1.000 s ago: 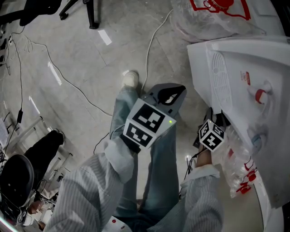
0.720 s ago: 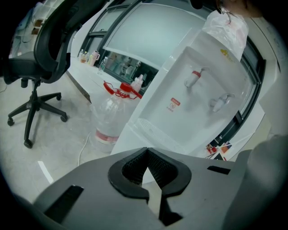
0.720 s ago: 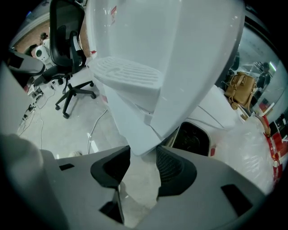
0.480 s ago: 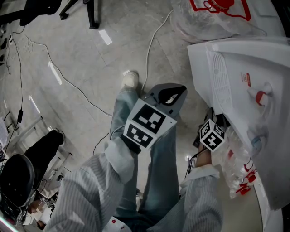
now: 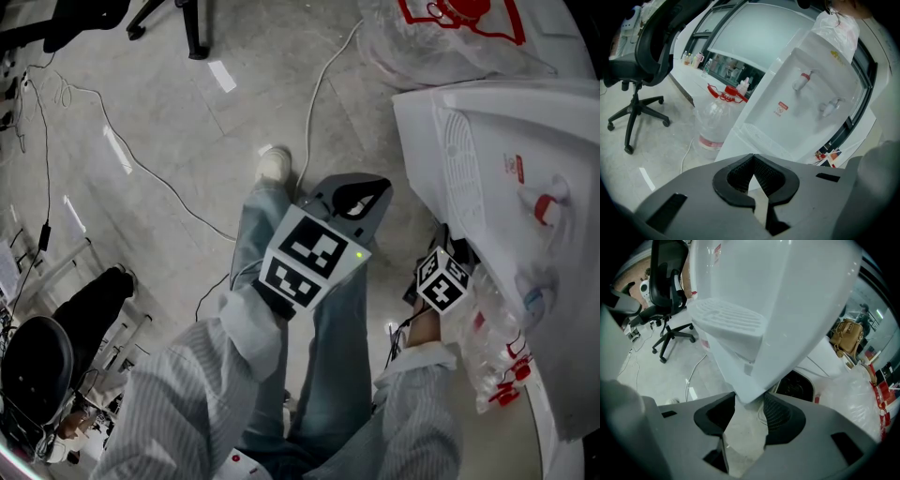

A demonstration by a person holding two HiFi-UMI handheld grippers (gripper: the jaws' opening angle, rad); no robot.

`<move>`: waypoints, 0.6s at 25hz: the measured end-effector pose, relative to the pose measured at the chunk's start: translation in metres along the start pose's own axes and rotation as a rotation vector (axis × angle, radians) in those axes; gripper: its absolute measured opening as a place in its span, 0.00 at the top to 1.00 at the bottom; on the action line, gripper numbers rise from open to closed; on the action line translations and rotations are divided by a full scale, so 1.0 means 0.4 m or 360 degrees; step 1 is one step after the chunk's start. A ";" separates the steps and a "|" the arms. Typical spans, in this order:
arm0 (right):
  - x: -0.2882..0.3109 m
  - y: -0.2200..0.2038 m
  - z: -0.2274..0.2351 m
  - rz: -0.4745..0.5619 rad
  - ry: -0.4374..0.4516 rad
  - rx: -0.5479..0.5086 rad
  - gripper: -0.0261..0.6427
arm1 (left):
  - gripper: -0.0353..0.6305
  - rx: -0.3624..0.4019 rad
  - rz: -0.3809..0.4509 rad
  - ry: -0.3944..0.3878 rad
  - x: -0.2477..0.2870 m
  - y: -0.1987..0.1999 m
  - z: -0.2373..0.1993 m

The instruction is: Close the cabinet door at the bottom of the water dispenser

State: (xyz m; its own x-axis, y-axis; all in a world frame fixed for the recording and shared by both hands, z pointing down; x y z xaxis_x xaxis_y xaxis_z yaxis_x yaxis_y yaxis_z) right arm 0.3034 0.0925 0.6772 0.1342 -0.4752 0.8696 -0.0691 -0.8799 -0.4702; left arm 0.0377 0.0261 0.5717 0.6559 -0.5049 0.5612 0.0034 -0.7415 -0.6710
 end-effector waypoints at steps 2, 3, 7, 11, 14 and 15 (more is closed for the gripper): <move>0.001 0.001 0.006 0.0013 0.0003 -0.0023 0.69 | 0.93 -0.0001 0.0002 0.0000 0.002 0.000 -0.001; 0.001 0.001 0.006 0.0020 0.0005 -0.0035 0.69 | 0.93 -0.0001 0.0001 0.0000 0.002 -0.001 -0.001; 0.012 0.010 0.027 0.0034 -0.0066 -0.0021 0.71 | 0.93 -0.0004 -0.0005 -0.0001 0.009 -0.002 -0.002; 0.018 0.014 0.054 0.0046 -0.0075 -0.0048 0.75 | 0.93 -0.0007 0.0006 0.0012 0.009 0.000 -0.007; 0.016 0.011 0.049 0.0045 -0.0085 0.0009 0.75 | 0.93 -0.0010 0.0010 0.0020 0.015 0.003 -0.003; 0.016 0.011 0.047 0.0047 -0.0095 0.0030 0.75 | 0.93 -0.0009 0.0011 0.0018 0.018 0.005 -0.001</move>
State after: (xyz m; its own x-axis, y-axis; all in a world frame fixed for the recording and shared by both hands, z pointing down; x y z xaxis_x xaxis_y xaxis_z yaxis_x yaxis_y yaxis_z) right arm 0.3223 0.0859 0.6779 0.1908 -0.4997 0.8449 -0.0556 -0.8649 -0.4989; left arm 0.0424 0.0207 0.5745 0.6471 -0.5151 0.5620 -0.0057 -0.7404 -0.6721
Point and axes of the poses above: the fingertips, and each gripper's own axes: x forward along the fingers, z to its right, y out of its top, the point moved 10 cm from there along -x, backward along the fingers, and after that the axes turned 3 degrees about z, right-handed, at the moved point
